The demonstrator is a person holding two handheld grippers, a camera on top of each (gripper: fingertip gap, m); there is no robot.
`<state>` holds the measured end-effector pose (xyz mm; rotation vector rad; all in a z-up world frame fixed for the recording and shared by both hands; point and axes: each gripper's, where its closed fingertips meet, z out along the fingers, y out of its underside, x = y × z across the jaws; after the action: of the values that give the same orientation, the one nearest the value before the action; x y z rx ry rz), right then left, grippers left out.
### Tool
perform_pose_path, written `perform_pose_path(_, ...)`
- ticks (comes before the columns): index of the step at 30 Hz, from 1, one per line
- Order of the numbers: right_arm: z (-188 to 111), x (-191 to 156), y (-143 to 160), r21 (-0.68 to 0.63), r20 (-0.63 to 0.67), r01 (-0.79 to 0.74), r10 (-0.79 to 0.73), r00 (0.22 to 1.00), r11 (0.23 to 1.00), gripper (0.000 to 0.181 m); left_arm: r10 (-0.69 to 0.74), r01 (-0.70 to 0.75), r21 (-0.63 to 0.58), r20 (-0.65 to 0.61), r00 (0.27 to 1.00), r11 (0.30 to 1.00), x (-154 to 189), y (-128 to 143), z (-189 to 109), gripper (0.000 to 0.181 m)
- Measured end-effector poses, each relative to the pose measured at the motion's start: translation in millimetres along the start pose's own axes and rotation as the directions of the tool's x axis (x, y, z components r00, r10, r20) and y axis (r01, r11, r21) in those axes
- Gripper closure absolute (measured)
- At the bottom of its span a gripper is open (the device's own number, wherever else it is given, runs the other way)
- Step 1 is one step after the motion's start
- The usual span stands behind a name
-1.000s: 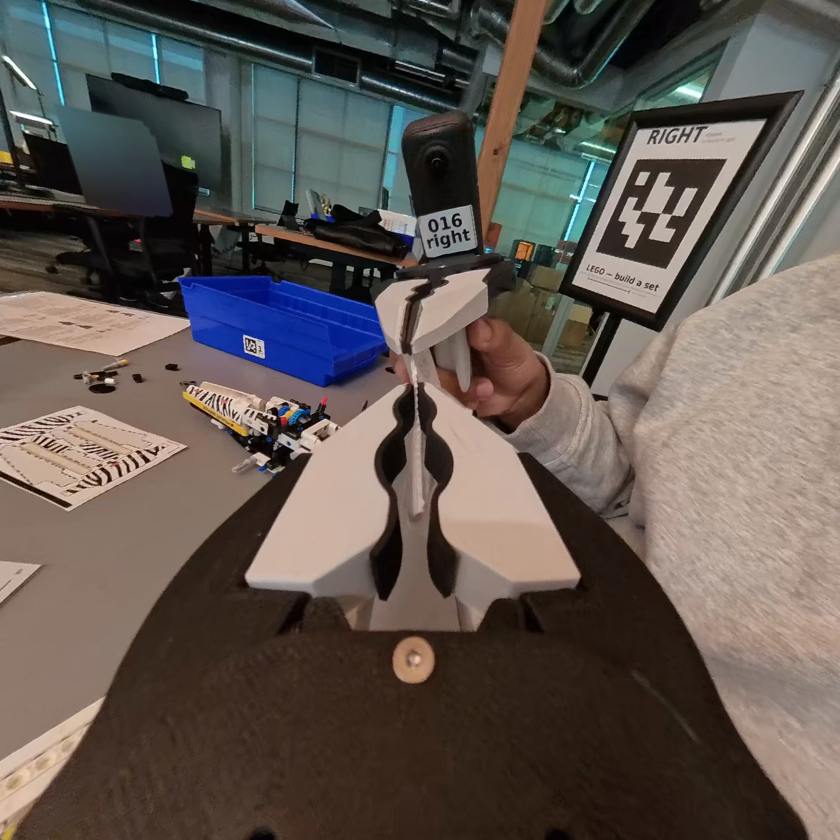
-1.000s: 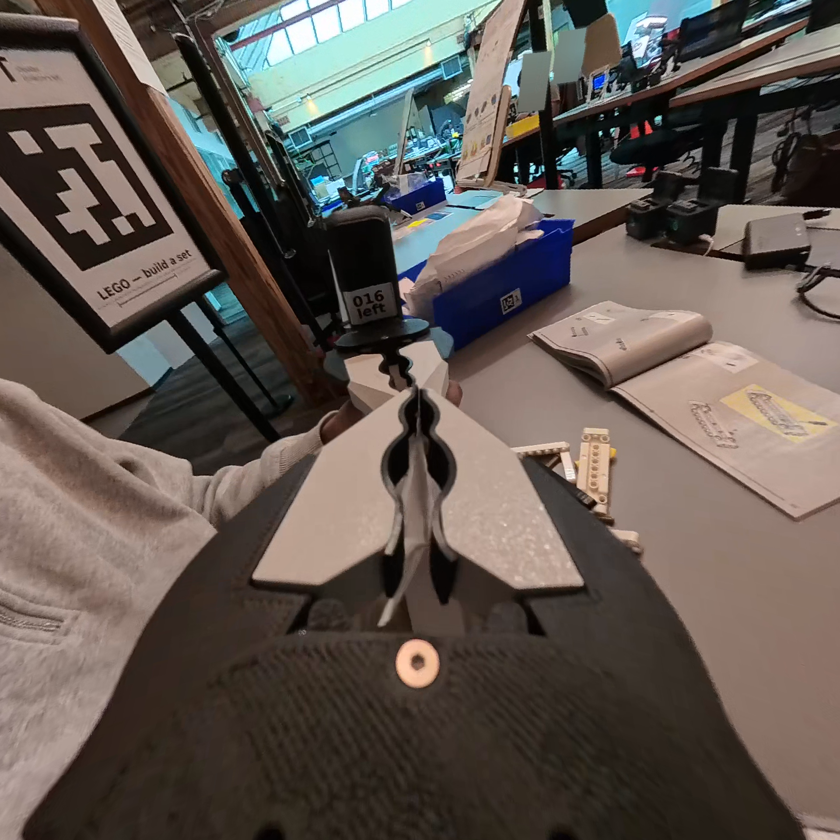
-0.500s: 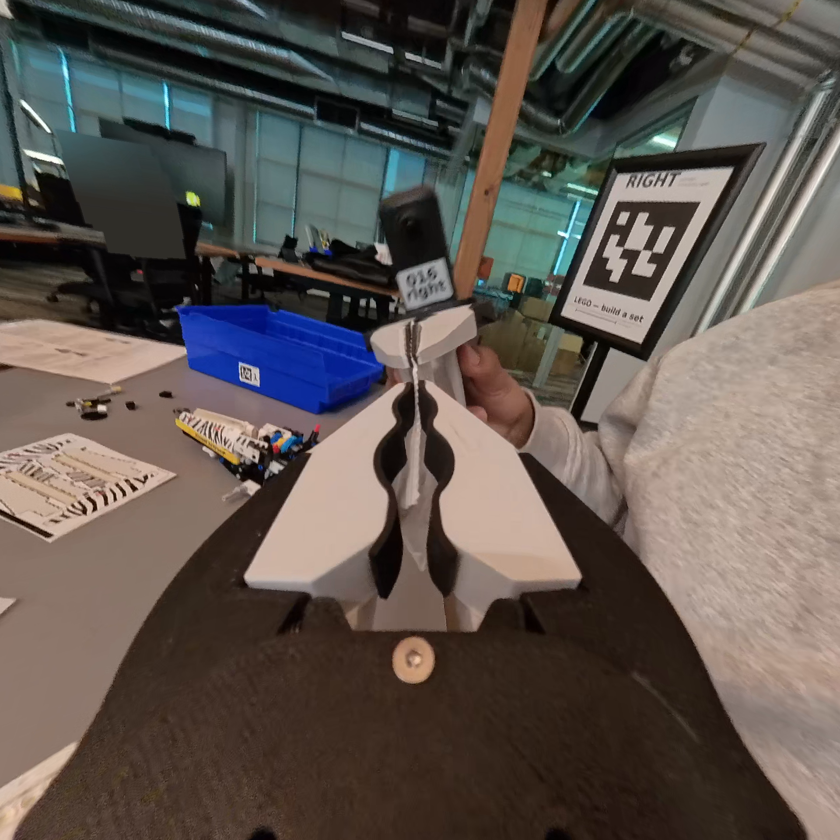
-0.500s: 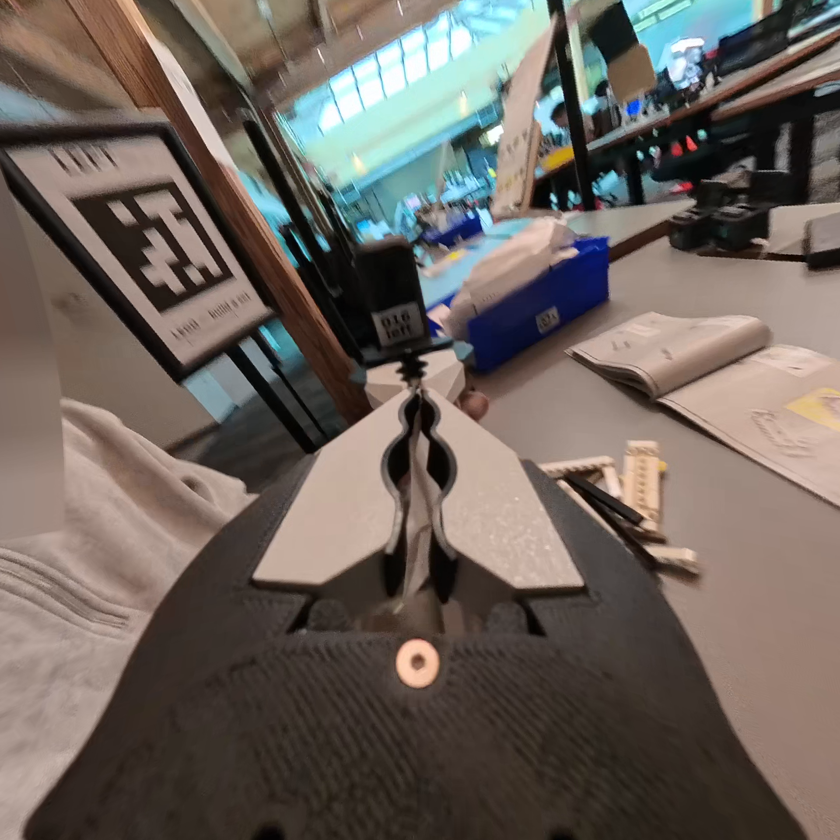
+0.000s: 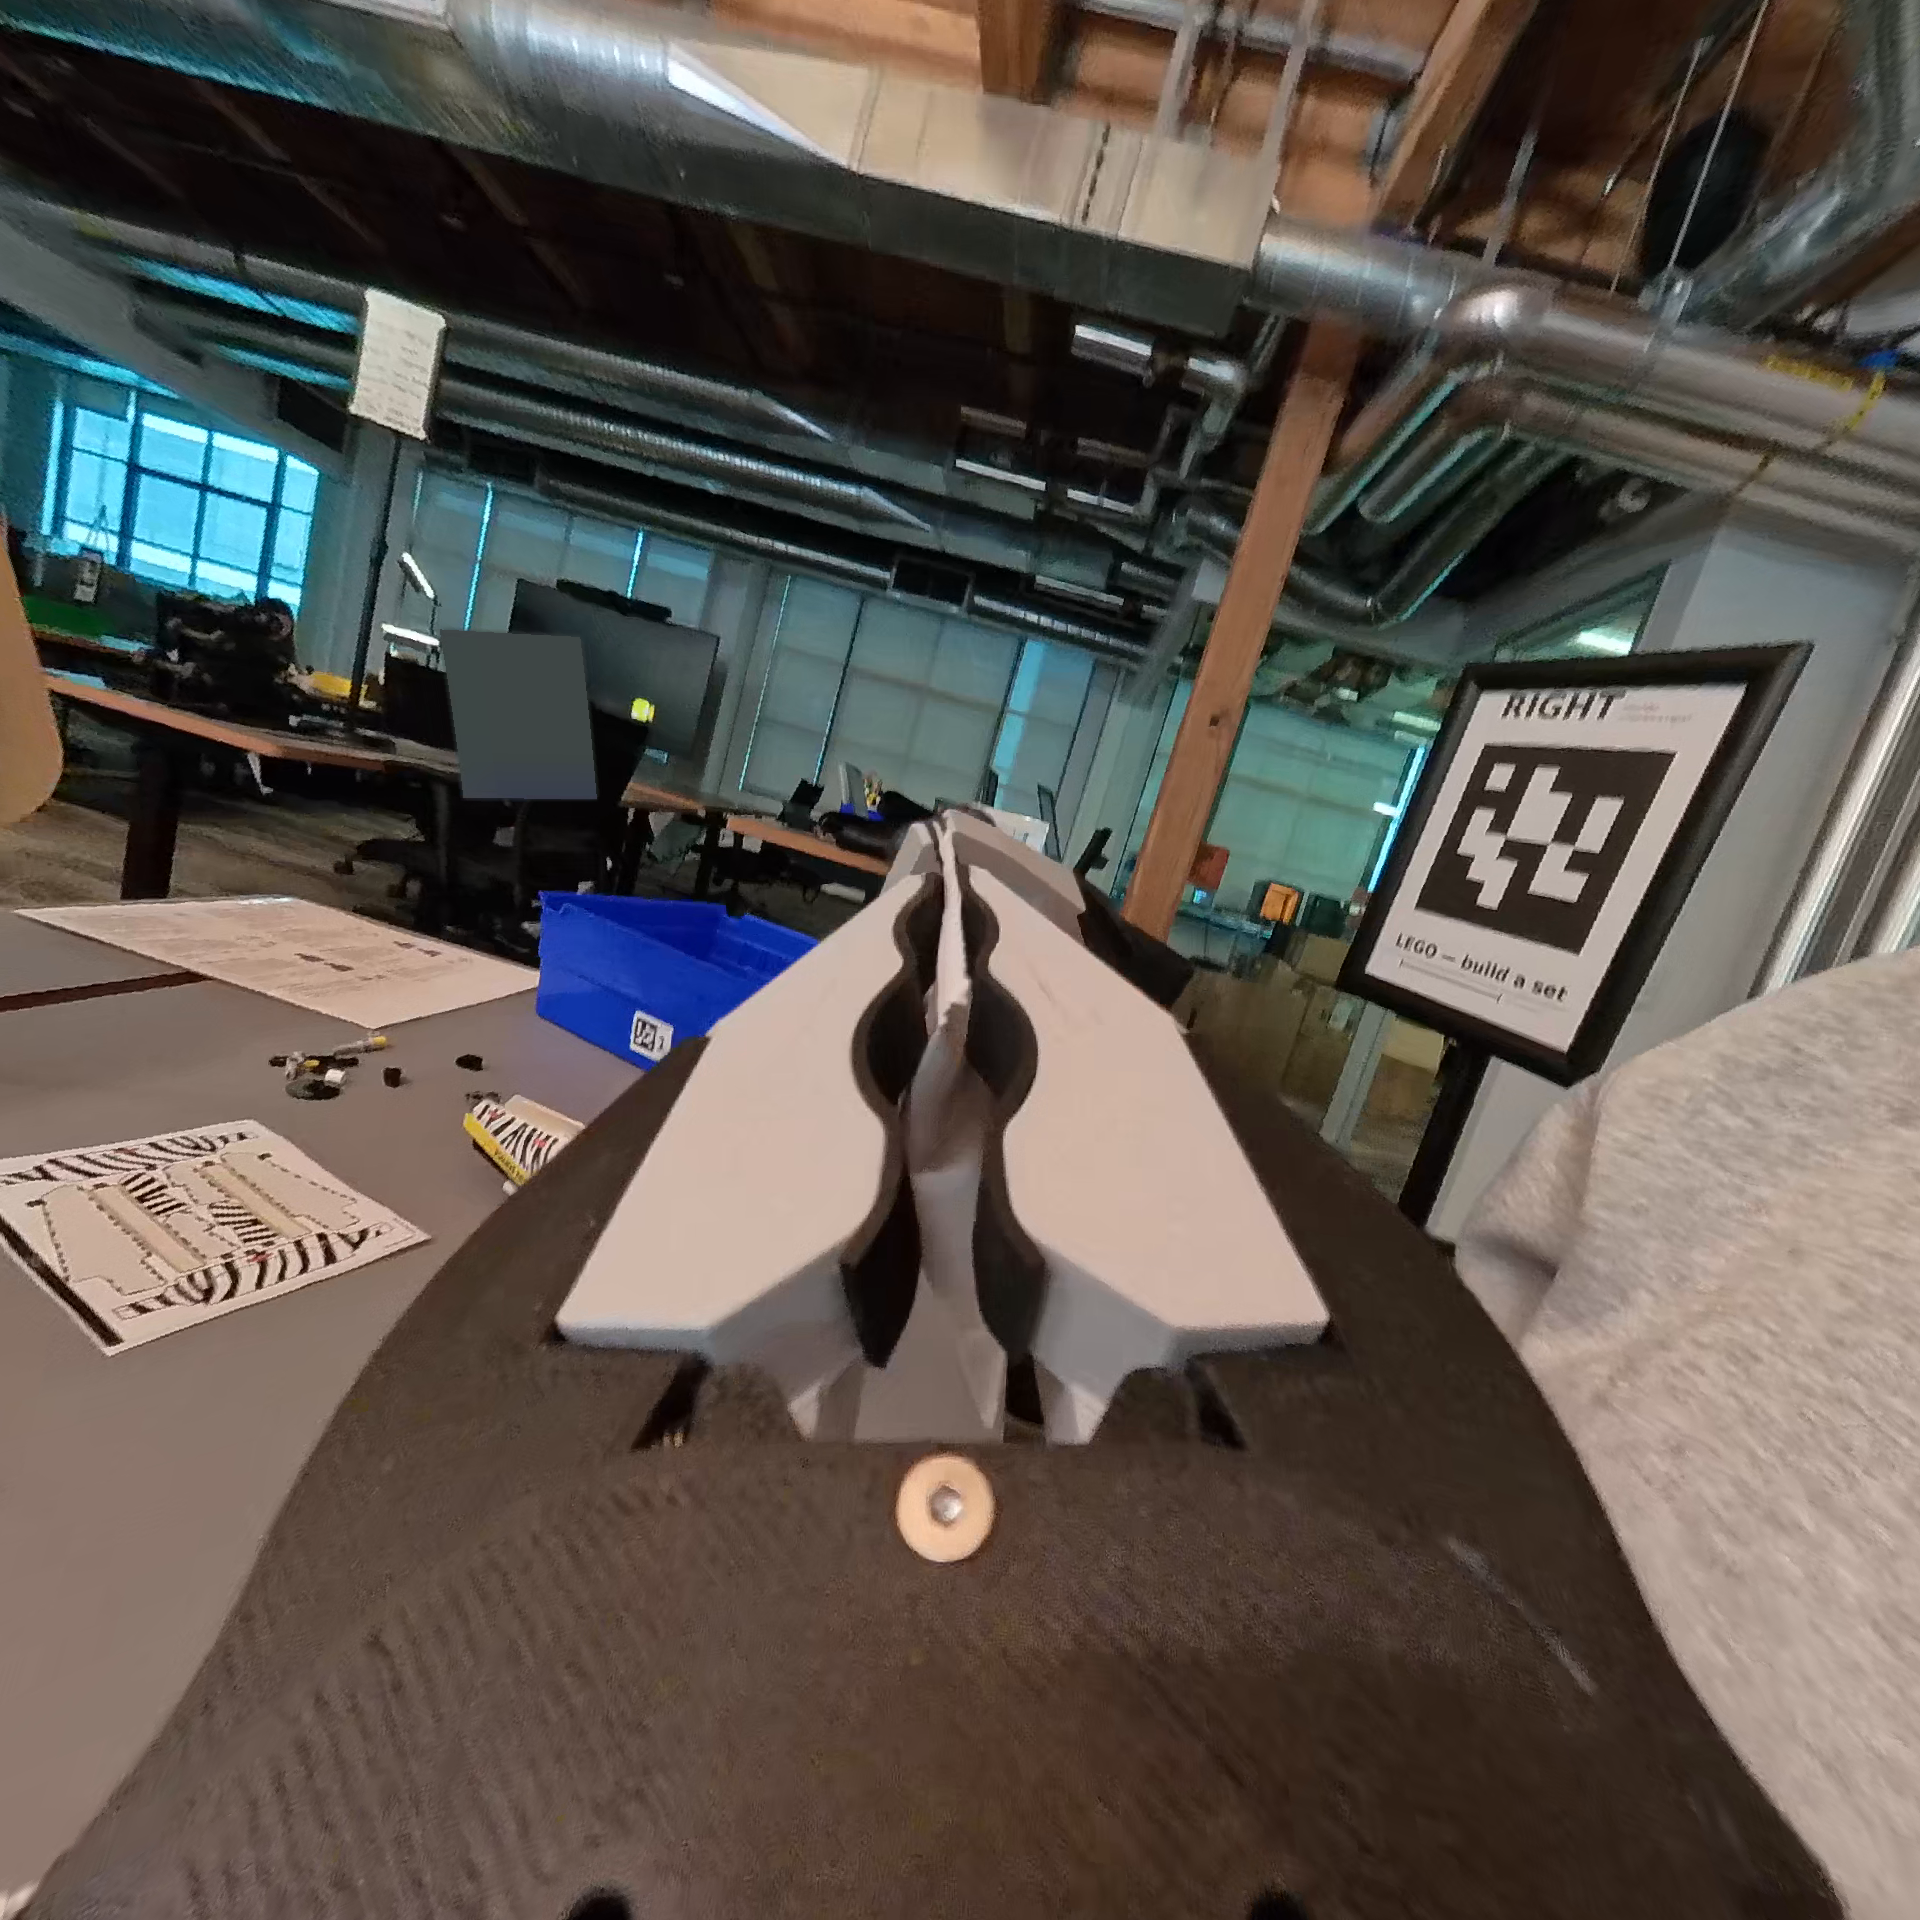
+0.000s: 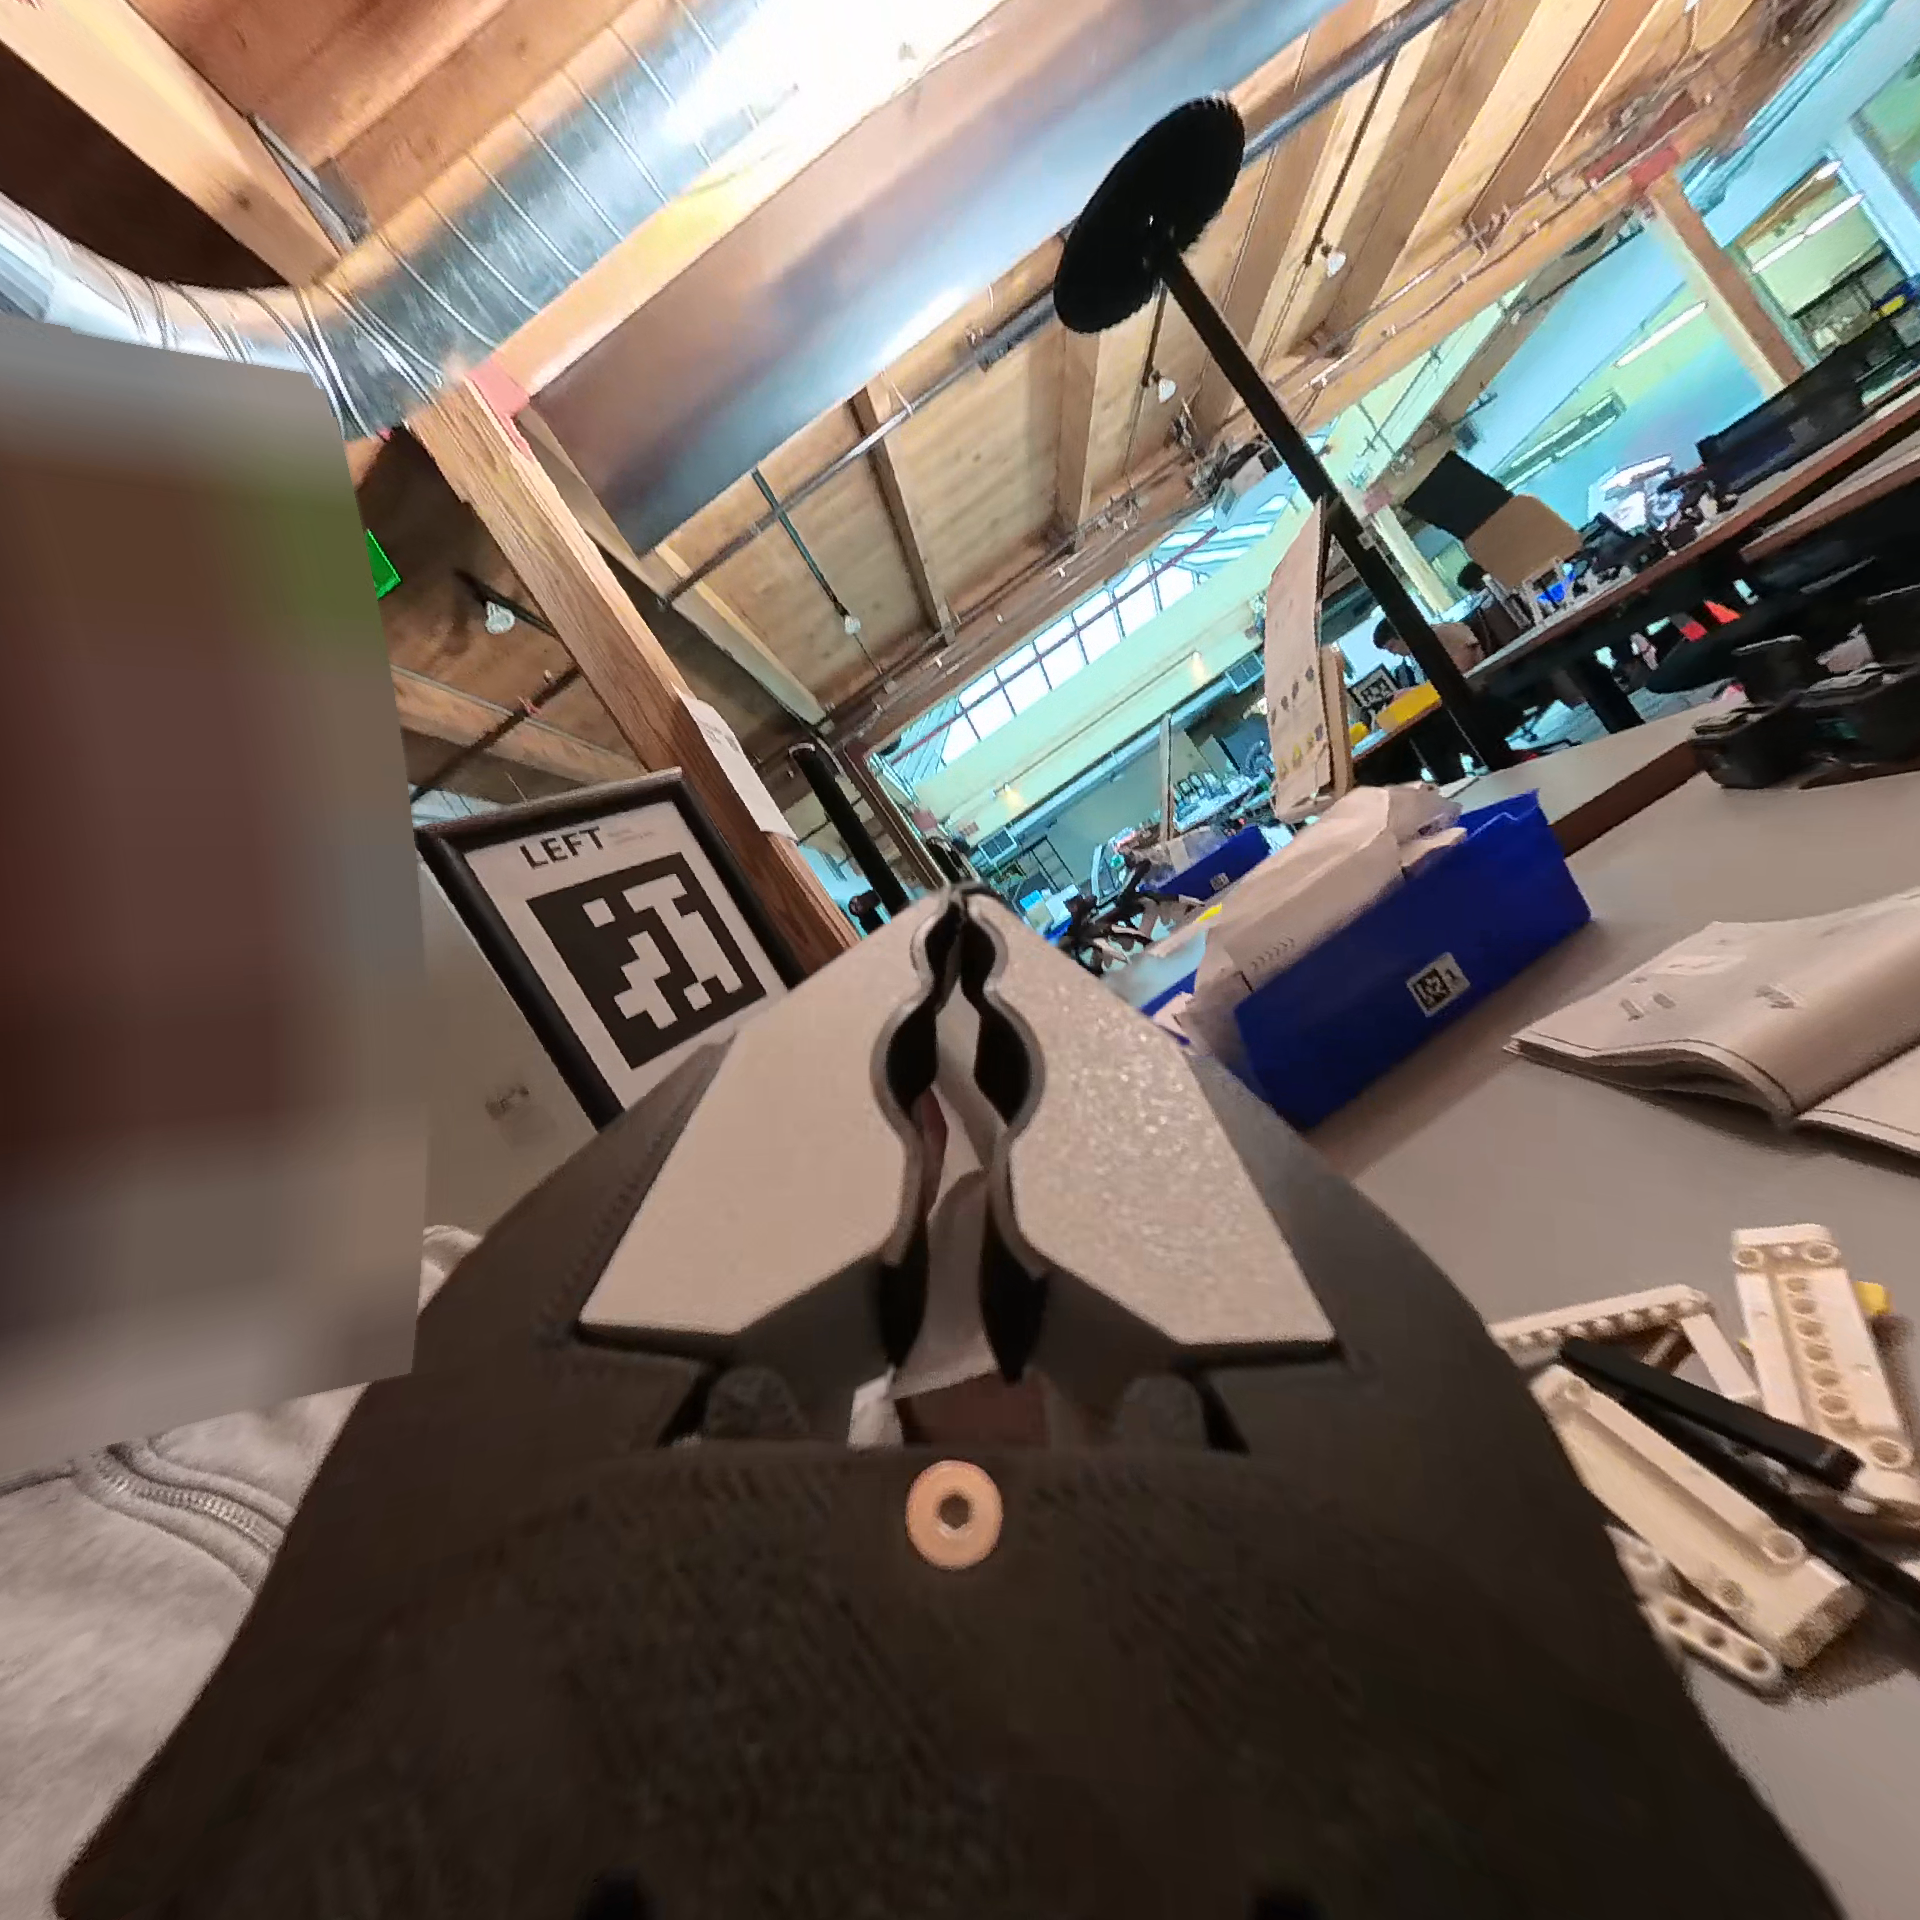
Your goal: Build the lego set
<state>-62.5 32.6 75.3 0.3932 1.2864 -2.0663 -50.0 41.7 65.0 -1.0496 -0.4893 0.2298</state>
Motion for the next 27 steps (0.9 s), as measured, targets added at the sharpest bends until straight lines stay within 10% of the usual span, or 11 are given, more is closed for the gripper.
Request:
perform_pose_path(7, 9, -10, -2, 0.026, -0.049, 0.160, -0.159, 0.986, 0.987, 0.181, -0.224, 0.234, 0.190, -0.070, 0.972, 0.954, 2, -14, -2, 0.181)
perform_pose_path(17, 7, -9, 5, -0.160, -0.211, 0.573, -0.595, 0.776, 0.804, 0.181, -0.512, 0.567, 0.192, -0.269, 0.816, 0.801, -4, -11, -2, 0.181)
perform_pose_path(22, -2, -10, -1, 0.057, -0.089, 0.239, -0.234, 0.968, 0.969, 0.181, -0.561, 0.649, 0.202, -0.360, 0.745, 0.733, 0, -8, 1, 0.181)
perform_pose_path(27, 0, -3, -2, 0.169, 0.014, 0.012, -0.015, 1.000, 0.986, 0.181, -0.526, 0.631, 0.277, -0.370, 0.766, 0.725, -3, -10, -5, 0.181)
